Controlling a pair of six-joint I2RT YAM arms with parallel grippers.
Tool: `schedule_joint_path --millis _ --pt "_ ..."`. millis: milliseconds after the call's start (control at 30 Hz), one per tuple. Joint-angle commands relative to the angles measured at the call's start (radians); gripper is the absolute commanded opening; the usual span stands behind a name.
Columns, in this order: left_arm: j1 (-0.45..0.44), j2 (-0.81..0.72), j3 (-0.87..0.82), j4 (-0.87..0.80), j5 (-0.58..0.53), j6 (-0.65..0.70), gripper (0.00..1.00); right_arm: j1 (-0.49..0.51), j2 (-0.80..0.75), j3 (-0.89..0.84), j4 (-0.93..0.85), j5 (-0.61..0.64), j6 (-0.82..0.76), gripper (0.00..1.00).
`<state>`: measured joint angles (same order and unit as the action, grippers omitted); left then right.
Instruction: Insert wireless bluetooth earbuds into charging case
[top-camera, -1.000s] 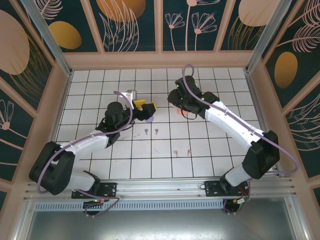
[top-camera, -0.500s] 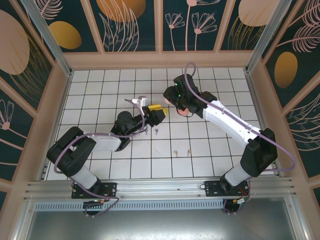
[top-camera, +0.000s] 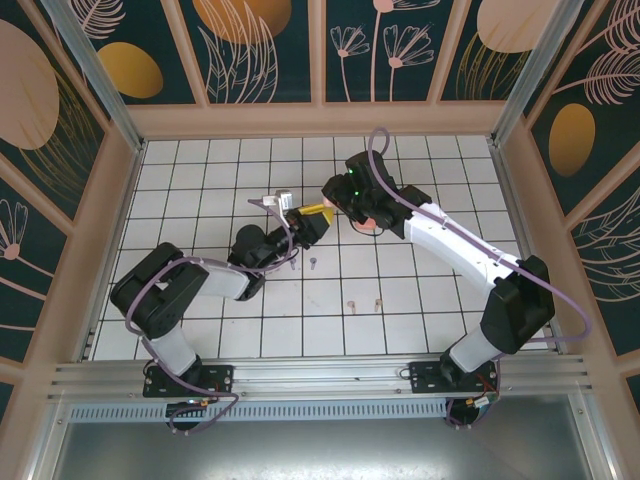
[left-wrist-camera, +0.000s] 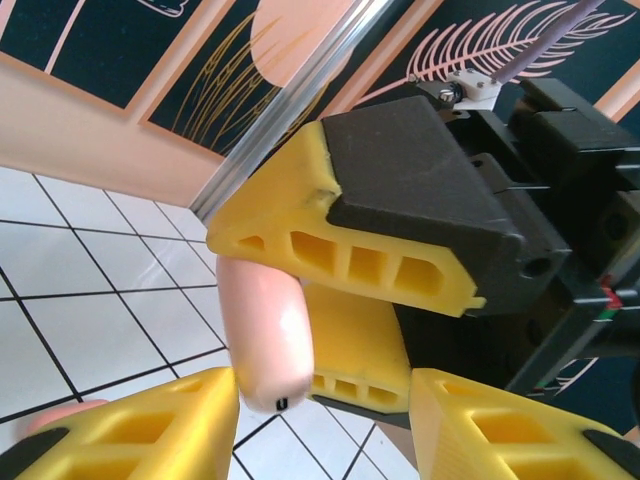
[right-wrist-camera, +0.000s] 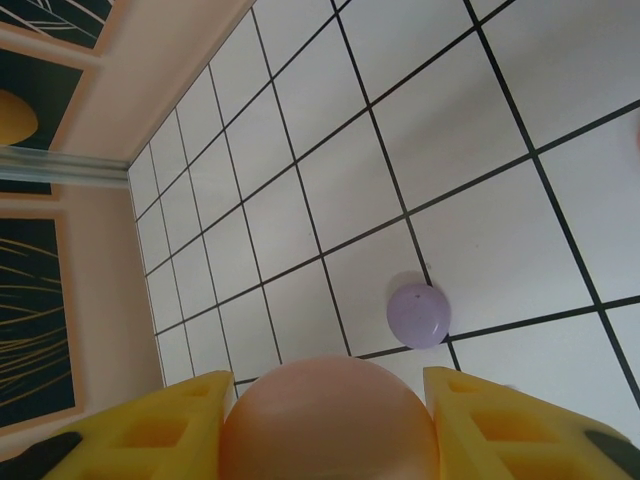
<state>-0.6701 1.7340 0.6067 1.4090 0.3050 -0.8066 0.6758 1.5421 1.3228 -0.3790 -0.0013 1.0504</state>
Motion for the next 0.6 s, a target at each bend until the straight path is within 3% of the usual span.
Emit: schedule_joint_path --millis 0,367,567 --pt "-0.006 0.028 0.037 0.065 -0.007 -0.015 0.47 0.006 -0.019 -0.012 0.035 -0.016 0.006 0.37" --pt "-0.006 0.068 0.078 0.058 -0.012 -0.017 0.35 0.006 -0.030 -0.024 0.040 -0.020 0.004 0.36" --pt "-0.006 0.073 0.080 0.062 -0.020 -0.015 0.33 0.006 -0.031 -0.030 0.043 -0.026 0.005 0.36"
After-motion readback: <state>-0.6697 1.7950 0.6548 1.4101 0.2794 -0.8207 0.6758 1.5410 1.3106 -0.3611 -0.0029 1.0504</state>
